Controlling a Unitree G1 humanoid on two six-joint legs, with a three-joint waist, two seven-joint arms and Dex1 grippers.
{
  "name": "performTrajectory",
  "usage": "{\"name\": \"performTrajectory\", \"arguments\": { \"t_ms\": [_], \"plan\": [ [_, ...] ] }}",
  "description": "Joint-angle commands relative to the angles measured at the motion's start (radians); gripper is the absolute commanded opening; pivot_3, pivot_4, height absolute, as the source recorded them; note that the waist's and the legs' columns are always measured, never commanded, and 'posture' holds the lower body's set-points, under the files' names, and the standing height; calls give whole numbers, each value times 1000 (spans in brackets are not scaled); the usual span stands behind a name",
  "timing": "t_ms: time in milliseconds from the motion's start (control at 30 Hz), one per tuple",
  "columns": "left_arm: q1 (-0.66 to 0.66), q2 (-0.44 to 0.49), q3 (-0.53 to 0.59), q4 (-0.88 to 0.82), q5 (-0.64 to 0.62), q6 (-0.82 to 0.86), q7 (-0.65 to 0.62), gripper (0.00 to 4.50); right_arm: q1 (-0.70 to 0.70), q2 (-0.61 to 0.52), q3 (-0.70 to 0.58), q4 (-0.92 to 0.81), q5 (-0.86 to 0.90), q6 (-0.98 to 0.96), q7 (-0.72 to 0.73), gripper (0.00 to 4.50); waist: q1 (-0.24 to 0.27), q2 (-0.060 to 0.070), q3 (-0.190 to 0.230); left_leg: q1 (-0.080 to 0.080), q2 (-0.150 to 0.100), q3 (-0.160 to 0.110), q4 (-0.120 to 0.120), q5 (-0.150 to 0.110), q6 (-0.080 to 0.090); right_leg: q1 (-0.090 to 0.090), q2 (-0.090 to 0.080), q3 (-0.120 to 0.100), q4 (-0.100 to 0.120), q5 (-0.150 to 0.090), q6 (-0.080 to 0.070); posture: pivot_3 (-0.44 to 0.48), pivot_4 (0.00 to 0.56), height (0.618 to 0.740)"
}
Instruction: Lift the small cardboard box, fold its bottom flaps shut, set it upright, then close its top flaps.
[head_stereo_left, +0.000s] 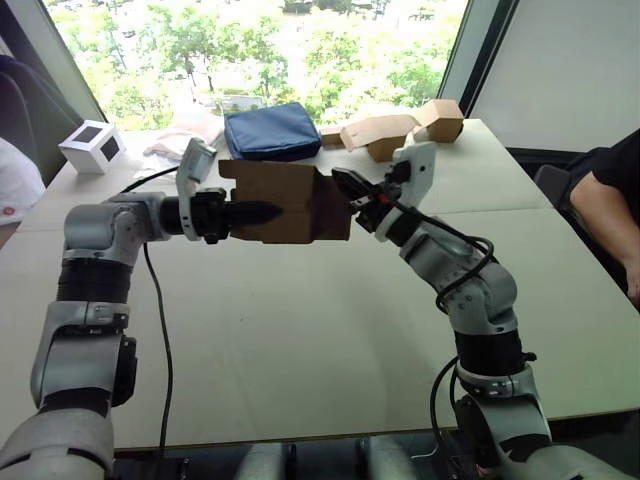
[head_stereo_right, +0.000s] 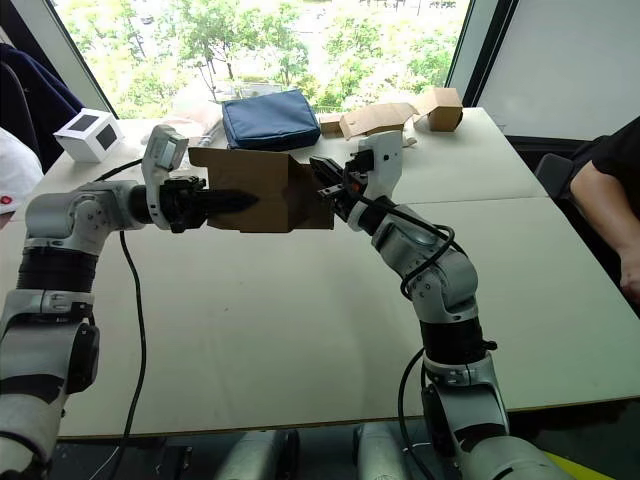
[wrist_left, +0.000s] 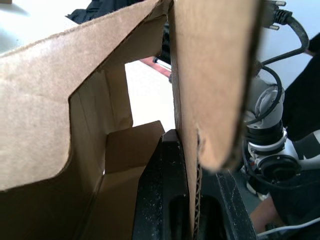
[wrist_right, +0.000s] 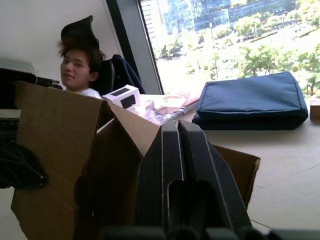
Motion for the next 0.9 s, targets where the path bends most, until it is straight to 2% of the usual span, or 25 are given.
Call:
{"name": "performTrajectory", "arguments": {
  "t_ms": [33,533,700,900],
  "plan": [
    [-3,19,29,-38,-26,2,-3,0,-4,25,15,-40,5,-8,31,23,0,0,0,0,0,0,0,0,0,0,0,0,0,0,0,0,150,740],
    [3,8,-1,-24,-15,-30,-21,0,45,98,23,-94,20,-9,61,23,0,0,0,0,0,0,0,0,0,0,0,0,0,0,0,0,150,740],
    [-9,6,4,-5,-14,-39,-19,0,86,50,-19,-167,27,-43,97,23,2,0,0,0,0,0,0,0,0,0,0,0,0,0,0,0,150,740],
    [-14,8,5,5,-16,-44,-28,0,158,-76,-43,-276,23,-23,136,23,2,0,0,0,0,0,0,0,0,0,1,0,0,0,0,0,150,740]
  ]
}}
